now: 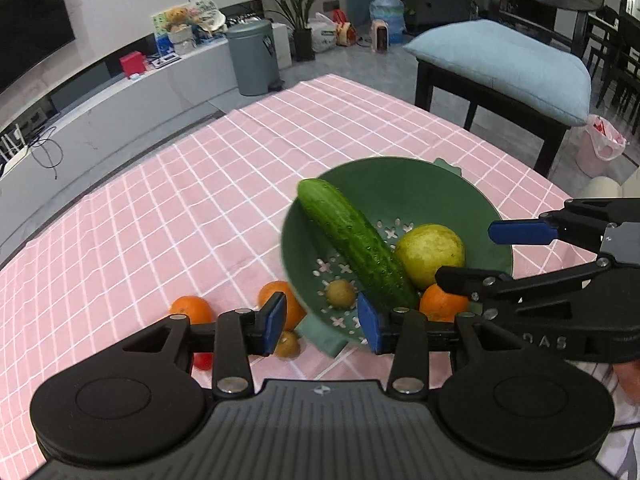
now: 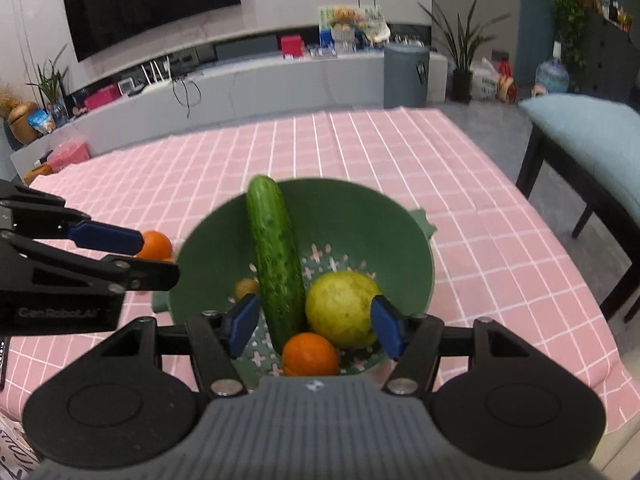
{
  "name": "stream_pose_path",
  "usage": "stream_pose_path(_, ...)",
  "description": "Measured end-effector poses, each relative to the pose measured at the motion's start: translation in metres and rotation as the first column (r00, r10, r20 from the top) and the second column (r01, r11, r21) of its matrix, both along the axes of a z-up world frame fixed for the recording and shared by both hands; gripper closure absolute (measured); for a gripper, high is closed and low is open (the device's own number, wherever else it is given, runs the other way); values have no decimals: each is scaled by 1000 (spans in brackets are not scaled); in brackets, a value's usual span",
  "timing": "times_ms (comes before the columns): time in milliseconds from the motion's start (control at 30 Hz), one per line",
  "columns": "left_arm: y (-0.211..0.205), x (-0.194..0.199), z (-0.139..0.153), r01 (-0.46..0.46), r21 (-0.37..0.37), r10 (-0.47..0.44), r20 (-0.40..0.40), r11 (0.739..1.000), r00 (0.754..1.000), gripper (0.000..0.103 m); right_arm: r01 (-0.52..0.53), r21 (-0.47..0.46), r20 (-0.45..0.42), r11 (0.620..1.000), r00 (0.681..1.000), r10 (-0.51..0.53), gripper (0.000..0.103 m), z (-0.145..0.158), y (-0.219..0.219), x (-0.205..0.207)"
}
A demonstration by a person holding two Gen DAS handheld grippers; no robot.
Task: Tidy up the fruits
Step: 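Grasp another small brown fruit with the left tool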
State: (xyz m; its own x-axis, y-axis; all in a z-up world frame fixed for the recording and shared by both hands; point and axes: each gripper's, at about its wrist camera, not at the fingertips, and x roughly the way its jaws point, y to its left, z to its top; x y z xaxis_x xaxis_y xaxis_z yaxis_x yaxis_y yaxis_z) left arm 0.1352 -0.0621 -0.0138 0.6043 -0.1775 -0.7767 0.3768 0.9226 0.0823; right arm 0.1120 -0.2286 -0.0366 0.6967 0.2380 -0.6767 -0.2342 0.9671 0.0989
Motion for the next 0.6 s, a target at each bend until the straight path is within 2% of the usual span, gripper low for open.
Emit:
stream_pose_path(167, 23, -12, 7, -31, -30, 31, 11, 999, 999, 54, -32, 15, 52, 999, 998, 31, 44, 6, 8, -13)
stream_pose_path(300, 42, -21, 9, -25, -66, 25, 6, 998, 1000, 54, -114, -13, 103, 993, 988, 115, 45, 11, 25, -25)
stream_pose_path(367, 53, -25, 8, -32, -73, 32, 2, 997, 999, 54, -166, -47, 117, 985, 979, 170, 53, 12, 35, -28)
stream_pose_path(600, 91, -32, 0, -88, -87, 86, -20, 992, 996, 54, -287, -102, 136, 953, 944, 299, 64, 16, 66, -36)
